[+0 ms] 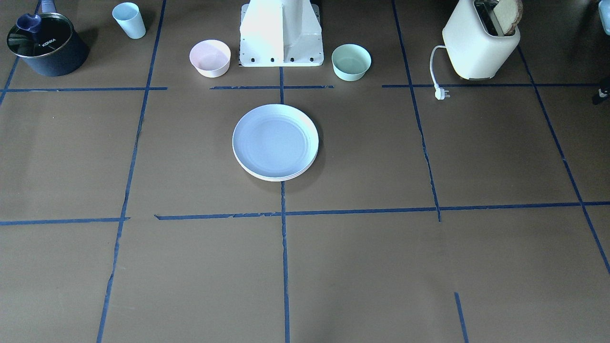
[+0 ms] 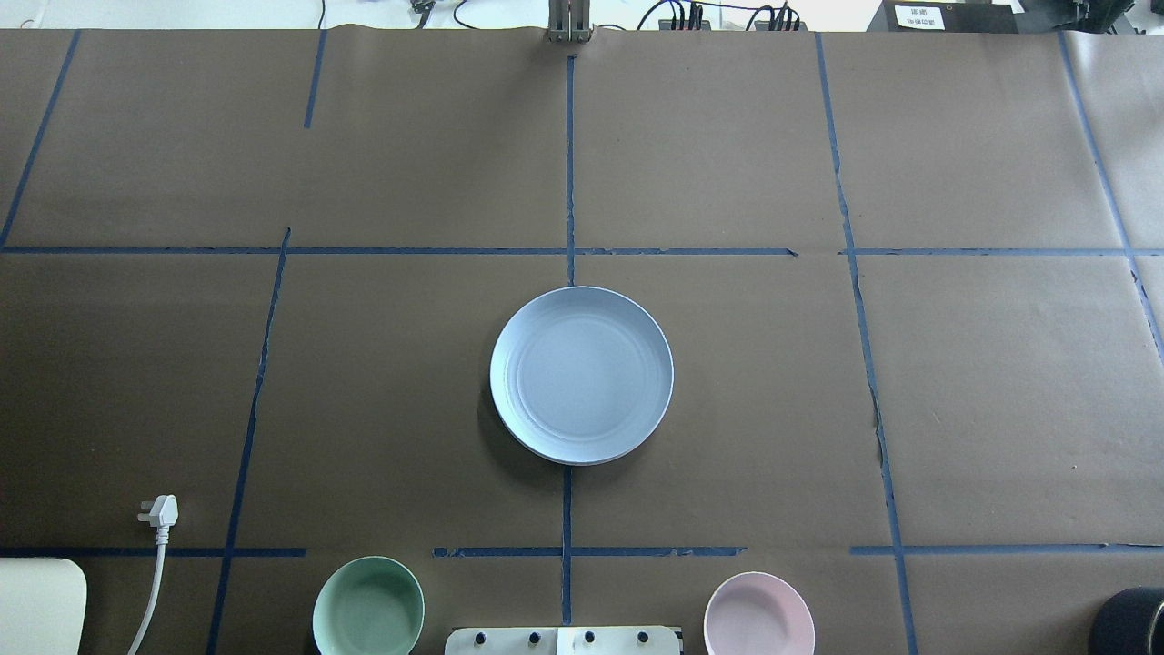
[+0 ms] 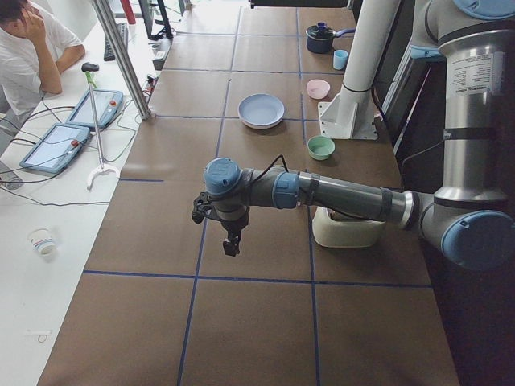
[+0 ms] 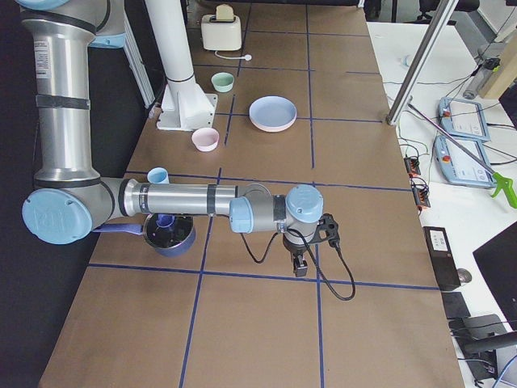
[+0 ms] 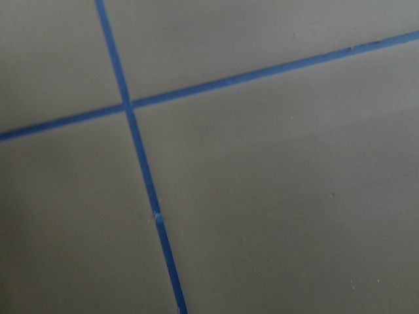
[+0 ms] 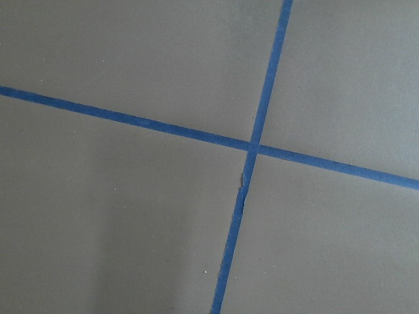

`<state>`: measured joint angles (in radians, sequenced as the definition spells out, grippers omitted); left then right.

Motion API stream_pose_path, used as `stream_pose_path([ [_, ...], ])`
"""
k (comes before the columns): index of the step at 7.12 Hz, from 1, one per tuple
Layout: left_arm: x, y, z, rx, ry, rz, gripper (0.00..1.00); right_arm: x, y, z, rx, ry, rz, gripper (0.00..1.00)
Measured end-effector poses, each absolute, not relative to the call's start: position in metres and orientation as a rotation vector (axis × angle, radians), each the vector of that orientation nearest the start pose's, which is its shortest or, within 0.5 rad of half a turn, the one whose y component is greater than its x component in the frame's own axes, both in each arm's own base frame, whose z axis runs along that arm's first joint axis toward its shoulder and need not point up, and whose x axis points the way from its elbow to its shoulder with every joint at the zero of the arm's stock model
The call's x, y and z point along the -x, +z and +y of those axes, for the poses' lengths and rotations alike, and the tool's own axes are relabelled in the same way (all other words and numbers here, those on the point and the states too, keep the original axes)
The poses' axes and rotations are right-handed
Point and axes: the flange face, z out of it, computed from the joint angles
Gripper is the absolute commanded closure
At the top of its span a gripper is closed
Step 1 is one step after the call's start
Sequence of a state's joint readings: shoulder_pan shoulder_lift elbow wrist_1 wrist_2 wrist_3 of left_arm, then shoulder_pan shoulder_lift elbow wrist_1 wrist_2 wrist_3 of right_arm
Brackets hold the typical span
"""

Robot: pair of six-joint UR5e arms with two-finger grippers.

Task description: Stack three plates with pink and blue

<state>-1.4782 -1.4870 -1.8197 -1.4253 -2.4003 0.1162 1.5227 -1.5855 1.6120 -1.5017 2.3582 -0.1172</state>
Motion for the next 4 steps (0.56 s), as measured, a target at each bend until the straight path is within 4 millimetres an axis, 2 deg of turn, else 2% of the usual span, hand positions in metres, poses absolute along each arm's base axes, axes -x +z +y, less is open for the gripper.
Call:
stream_pose_path([
  [4,0.021,0.611,-0.458,0.019,0.175,0.831,0.0,-0.041,0.633,-0.498,-0.102,-0.183,-0.782,0.0],
])
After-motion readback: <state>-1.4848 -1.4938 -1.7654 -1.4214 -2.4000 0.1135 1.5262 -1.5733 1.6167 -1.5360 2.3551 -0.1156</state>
